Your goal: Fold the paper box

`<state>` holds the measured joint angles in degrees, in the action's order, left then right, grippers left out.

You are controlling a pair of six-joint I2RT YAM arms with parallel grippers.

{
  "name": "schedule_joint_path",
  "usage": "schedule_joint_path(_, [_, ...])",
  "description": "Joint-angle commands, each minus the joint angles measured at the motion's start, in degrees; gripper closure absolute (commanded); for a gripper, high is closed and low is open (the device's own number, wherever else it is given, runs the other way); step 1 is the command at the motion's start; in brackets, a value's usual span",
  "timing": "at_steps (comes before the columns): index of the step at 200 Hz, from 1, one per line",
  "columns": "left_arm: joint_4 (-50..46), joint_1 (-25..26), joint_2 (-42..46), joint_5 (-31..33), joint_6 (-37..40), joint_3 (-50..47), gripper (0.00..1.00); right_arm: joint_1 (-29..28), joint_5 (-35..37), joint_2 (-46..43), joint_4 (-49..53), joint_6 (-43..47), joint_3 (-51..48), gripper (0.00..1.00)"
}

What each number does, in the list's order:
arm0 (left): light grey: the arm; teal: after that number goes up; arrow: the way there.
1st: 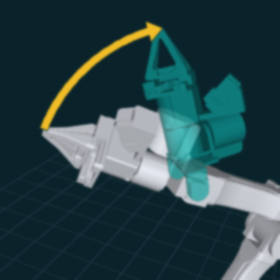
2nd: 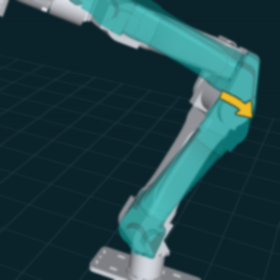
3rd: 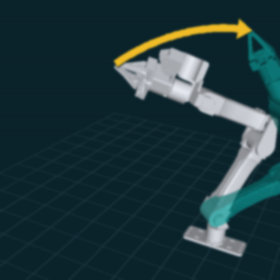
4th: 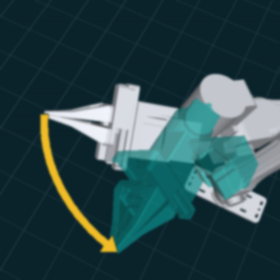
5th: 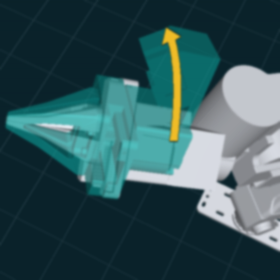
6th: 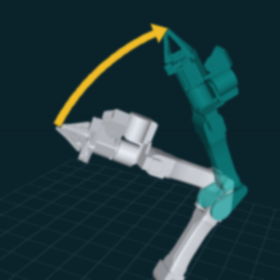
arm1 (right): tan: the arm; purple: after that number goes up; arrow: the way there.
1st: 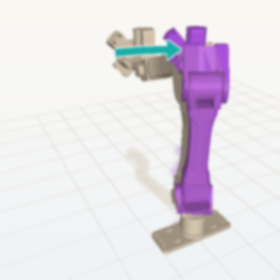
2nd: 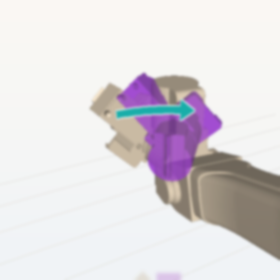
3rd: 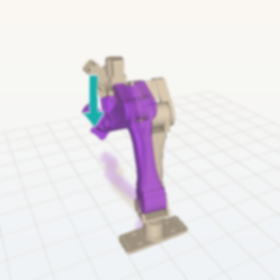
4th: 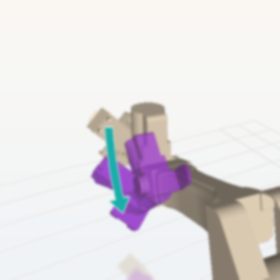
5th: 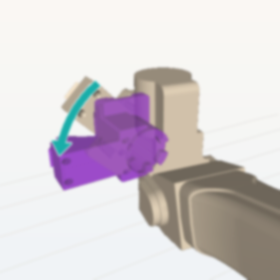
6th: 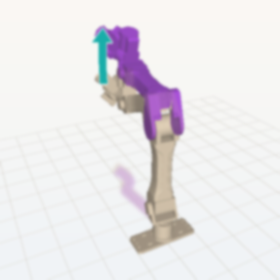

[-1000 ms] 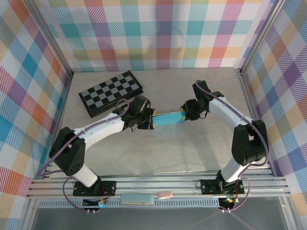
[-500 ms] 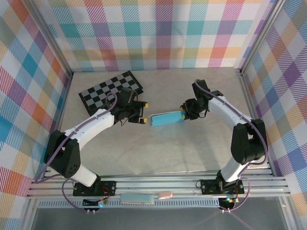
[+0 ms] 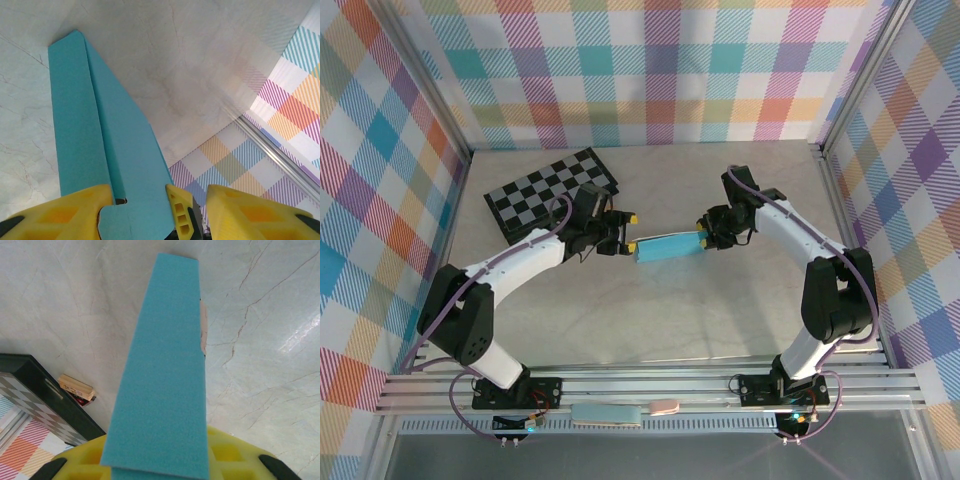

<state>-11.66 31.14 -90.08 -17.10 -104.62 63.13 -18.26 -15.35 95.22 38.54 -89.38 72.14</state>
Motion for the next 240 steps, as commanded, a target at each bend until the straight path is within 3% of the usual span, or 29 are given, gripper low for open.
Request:
schedule_joint_path(1, [3.12, 1.9, -1.38, -2.28, -1.59, 0.23, 0.49, -0.37, -1.16, 2.41, 2.73, -1.32, 0.29, 0.77])
schedule_joint_path(57, [4.9, 5.15, -3.49, -0.32, -4.0, 1.89, 0.5, -0.42, -1.5, 2.81, 2.41, -1.23, 0.56, 0.78])
schedule_joint_path(130, [6.45, 6.65, -5.43, 1.63, -6.94, 2.83, 0.62, -0.63, -1.7, 3.2, 2.32, -1.12, 0.2, 0.81])
schedule_joint_path(174, [11.19, 6.85, -6.84, -0.53, -6.62, 3.35, 0.56, -0.53, -1.37, 3.13, 2.69, -1.23, 0.02, 0.81])
schedule_joint_path(210, [-15.0, 3.83, -2.2, -2.06, 10.91, 8.89, 0.39, 0.28, -0.34, 2.47, 3.79, -1.23, 0.6, 0.8])
schedule_joint_path(240, [-30.55, 1.36, 1.48, -0.57, 26.75, 10.64, 0.35, 0.59, -0.11, 2.87, 4.12, -1.01, 1.4, 0.8])
